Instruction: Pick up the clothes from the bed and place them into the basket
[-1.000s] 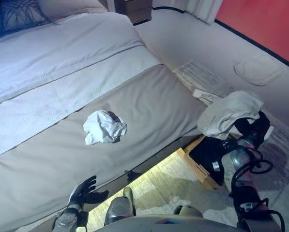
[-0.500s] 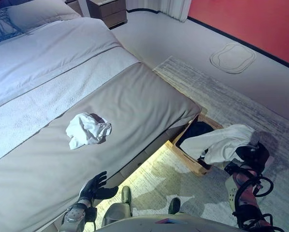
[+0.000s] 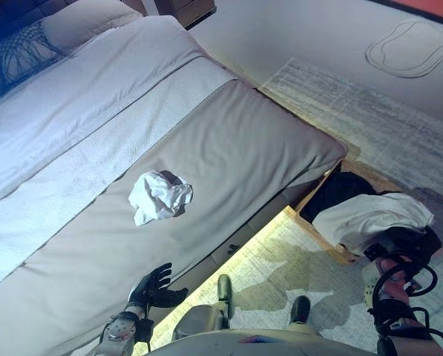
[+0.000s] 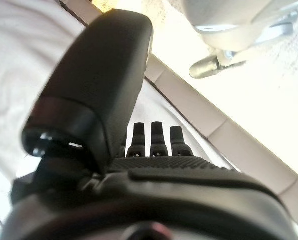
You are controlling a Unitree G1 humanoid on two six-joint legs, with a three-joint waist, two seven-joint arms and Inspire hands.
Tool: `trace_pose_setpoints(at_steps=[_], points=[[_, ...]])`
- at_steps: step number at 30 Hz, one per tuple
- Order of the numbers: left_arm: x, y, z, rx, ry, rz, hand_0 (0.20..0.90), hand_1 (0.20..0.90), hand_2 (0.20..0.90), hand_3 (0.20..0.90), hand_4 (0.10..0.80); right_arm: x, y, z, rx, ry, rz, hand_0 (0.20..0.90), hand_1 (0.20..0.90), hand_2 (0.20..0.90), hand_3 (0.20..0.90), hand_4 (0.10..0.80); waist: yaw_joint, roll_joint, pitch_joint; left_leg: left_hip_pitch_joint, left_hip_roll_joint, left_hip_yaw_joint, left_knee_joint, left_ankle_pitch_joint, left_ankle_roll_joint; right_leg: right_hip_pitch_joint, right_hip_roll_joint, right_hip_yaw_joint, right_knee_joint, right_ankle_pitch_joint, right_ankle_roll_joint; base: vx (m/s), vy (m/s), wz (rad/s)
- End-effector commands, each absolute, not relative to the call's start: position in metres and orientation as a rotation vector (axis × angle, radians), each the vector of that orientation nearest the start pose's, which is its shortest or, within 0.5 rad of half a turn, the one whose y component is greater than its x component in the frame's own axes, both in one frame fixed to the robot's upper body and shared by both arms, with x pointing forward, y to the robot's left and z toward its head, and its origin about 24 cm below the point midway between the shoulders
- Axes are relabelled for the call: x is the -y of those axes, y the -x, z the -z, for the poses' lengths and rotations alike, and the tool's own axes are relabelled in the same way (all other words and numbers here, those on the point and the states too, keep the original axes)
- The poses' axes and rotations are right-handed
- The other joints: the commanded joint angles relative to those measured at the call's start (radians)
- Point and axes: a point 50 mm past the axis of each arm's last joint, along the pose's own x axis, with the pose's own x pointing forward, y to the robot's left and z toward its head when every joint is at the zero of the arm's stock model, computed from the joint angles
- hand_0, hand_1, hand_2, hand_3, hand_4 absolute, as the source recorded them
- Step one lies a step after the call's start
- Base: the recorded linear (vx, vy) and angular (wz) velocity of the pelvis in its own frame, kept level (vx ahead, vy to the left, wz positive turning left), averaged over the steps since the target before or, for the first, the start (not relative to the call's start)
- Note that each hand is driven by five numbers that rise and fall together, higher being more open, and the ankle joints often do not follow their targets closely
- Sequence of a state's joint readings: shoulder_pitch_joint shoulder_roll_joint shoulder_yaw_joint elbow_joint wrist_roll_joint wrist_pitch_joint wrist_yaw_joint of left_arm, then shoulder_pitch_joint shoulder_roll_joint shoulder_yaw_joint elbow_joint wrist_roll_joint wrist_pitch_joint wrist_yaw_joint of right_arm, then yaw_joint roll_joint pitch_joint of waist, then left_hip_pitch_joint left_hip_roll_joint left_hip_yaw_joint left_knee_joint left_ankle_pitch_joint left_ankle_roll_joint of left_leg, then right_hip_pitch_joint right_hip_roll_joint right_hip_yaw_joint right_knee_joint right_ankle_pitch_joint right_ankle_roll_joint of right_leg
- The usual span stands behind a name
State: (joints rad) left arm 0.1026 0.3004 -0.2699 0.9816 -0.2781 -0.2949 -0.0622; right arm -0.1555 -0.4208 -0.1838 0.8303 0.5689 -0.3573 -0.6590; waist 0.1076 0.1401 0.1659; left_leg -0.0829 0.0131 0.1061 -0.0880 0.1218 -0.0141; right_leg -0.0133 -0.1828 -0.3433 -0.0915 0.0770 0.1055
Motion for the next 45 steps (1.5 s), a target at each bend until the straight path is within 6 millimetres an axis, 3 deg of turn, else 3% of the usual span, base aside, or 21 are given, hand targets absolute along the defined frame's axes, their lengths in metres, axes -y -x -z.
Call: trace_pose_setpoints(at_steps=[1, 7, 12, 16, 22, 31, 35, 39, 45], points=[[-0.229, -0.148, 0.120, -0.668, -0.118, 0.008, 0.900, 0.900, 0.900, 0.900, 0.800, 0.378, -0.240, -0.070, 0.252, -0.050, 1.183, 0.300, 0.300, 0.300, 0.200, 0.100, 0.011, -0.025, 0.022, -0.012, -0.013, -0.054, 0.001, -0.043, -0.039, -0.039, -0.045, 0.036, 0.088, -0.002, 0.018, -0.002, 0.038, -0.01], [-0.223, -0.147, 0.121, -0.666, -0.095, 0.021, 0.900, 0.900, 0.900, 0.900, 0.800, 0.380, -0.246, -0.108, 0.434, -0.023, 1.146, 0.300, 0.300, 0.300, 0.200, 0.100, 0.001, -0.023, 0.021, 0.000, -0.006, -0.048, 0.002, -0.046, -0.047, -0.032, -0.040, 0.038, 0.092, -0.011, 0.010, 0.018, 0.024, 0.00], [-0.229, -0.142, 0.122, -0.688, -0.096, 0.002, 0.900, 0.900, 0.900, 0.900, 0.800, 0.371, -0.257, -0.146, 0.592, 0.007, 1.060, 0.300, 0.300, 0.300, 0.200, 0.100, -0.005, -0.048, 0.010, 0.014, 0.006, -0.043, 0.001, -0.052, -0.052, -0.019, -0.028, 0.044, 0.080, -0.010, 0.010, 0.045, -0.020, -0.01], [-0.235, -0.140, 0.123, -0.705, -0.107, -0.011, 0.900, 0.900, 0.900, 0.900, 0.800, 0.366, -0.258, -0.162, 0.655, 0.026, 1.022, 0.300, 0.300, 0.300, 0.200, 0.100, -0.005, -0.070, -0.001, 0.022, 0.014, -0.039, 0.001, -0.057, -0.054, -0.011, -0.022, 0.045, 0.078, -0.012, 0.011, 0.065, -0.038, -0.02], [-0.239, -0.139, 0.123, -0.718, -0.120, -0.007, 0.900, 0.900, 0.900, 0.900, 0.800, 0.369, -0.257, -0.164, 0.640, 0.052, 1.024, 0.300, 0.300, 0.300, 0.200, 0.100, 0.001, -0.090, -0.014, 0.032, 0.019, -0.045, 0.001, -0.064, -0.053, 0.000, -0.016, 0.039, 0.076, -0.014, 0.012, 0.041, -0.035, 0.00], [-0.241, -0.147, 0.120, -0.704, -0.137, -0.003, 0.900, 0.900, 0.900, 0.900, 0.800, 0.384, -0.262, -0.147, 0.498, 0.040, 1.062, 0.300, 0.300, 0.300, 0.200, 0.100, 0.008, -0.086, 0.009, 0.021, 0.014, -0.057, 0.001, -0.063, -0.052, -0.011, -0.018, 0.036, 0.073, -0.005, 0.017, -0.014, -0.009, 0.01], [-0.236, -0.153, 0.118, -0.686, -0.126, 0.017, 0.900, 0.900, 0.900, 0.900, 0.800, 0.389, -0.265, -0.139, 0.452, -0.048, 1.079, 0.300, 0.300, 0.300, 0.200, 0.100, 0.007, -0.063, 0.037, 0.003, 0.005, -0.063, 0.001, -0.056, -0.051, -0.037, -0.026, 0.037, 0.085, -0.006, 0.015, -0.075, 0.022, 0.01], [-0.222, -0.170, 0.113, -0.624, -0.080, 0.037, 0.900, 0.900, 0.900, 0.900, 0.800, 0.400, -0.274, -0.146, 0.392, -0.083, 1.111, 0.300, 0.300, 0.300, 0.200, 0.100, 0.004, -0.012, 0.087, -0.035, -0.012, -0.066, 0.001, -0.041, -0.048, -0.097, -0.041, 0.041, 0.111, -0.005, 0.013, -0.162, 0.104, 0.00], [-0.200, -0.192, 0.101, -0.517, -0.006, 0.073, 0.900, 0.900, 0.900, 0.900, 0.800, 0.414, -0.293, -0.178, 0.360, -0.202, 1.075, 0.300, 0.300, 0.300, 0.200, 0.100, 0.011, 0.083, 0.188, -0.133, -0.040, -0.062, 0.006, -0.009, -0.046, -0.226, -0.070, 0.056, 0.164, 0.001, 0.010, -0.179, 0.064, 0.01]])
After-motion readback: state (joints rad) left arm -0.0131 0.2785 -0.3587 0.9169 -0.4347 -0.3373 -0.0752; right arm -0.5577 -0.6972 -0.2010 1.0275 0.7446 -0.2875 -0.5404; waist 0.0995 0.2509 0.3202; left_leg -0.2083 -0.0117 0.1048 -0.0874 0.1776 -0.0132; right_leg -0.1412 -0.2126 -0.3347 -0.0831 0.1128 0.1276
